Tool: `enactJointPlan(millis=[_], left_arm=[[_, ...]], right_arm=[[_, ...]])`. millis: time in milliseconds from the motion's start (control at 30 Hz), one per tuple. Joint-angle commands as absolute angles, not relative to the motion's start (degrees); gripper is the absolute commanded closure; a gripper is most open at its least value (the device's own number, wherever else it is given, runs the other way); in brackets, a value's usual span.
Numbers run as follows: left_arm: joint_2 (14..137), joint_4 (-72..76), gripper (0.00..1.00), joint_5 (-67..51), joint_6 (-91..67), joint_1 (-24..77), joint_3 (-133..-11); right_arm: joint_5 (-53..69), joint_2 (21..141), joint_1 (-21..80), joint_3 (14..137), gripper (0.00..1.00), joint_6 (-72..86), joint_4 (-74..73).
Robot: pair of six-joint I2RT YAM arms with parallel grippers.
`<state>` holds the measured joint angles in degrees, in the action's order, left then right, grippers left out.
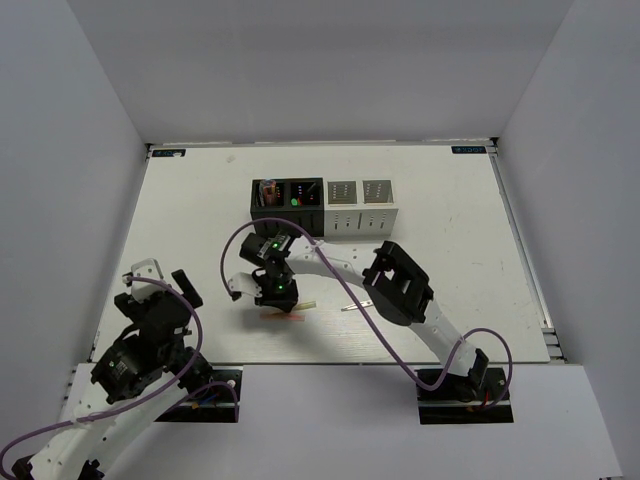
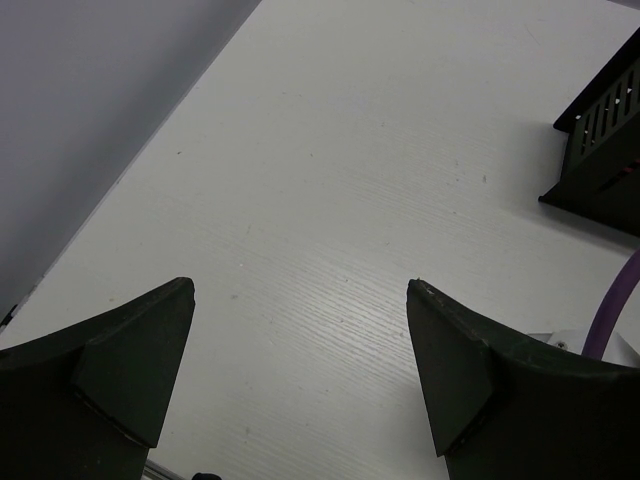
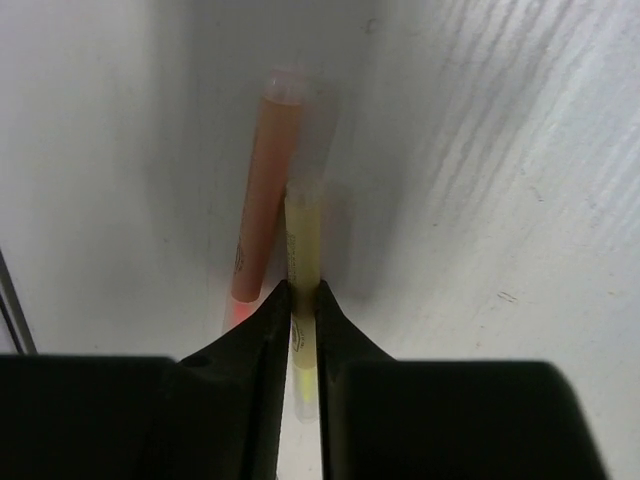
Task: Sort the stationery into containers
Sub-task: Pick up the pen from the center of the board.
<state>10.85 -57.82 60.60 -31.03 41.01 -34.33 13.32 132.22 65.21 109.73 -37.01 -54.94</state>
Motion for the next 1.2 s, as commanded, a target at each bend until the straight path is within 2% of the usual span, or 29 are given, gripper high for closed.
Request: enactJointPlan(millis=[0,267,367,633,1167], left_arm=[[10.4,-57.1,0.03,60.6,-30.8,41.1,-34.1],[10.1,-57.3,0.03,60.6,-30.8,41.0,-34.0],[10.1,-57.2,0.03,60.5,-30.8,41.0,-34.0],[10.1,-56.9,0.03,60.0,-30.4,41.0,-33.8],[10.2,-55.6,0.02,58.8,-29.3,41.0,-33.4]], right_arm=[[16.4,135.3,65.0,109.1,0.87,-38.7,-59.1],[11.4,136.3,63.5,109.1,0.93,-35.4,-57.4],[9.8,136.5,62.2,108.9,1.0,-34.1,-56.7],[5.5,131.4,58.5,104.5,1.0,-31.7,-51.4],[10.2,116.7,53.4,103.2,1.0,-28.2,-48.1]])
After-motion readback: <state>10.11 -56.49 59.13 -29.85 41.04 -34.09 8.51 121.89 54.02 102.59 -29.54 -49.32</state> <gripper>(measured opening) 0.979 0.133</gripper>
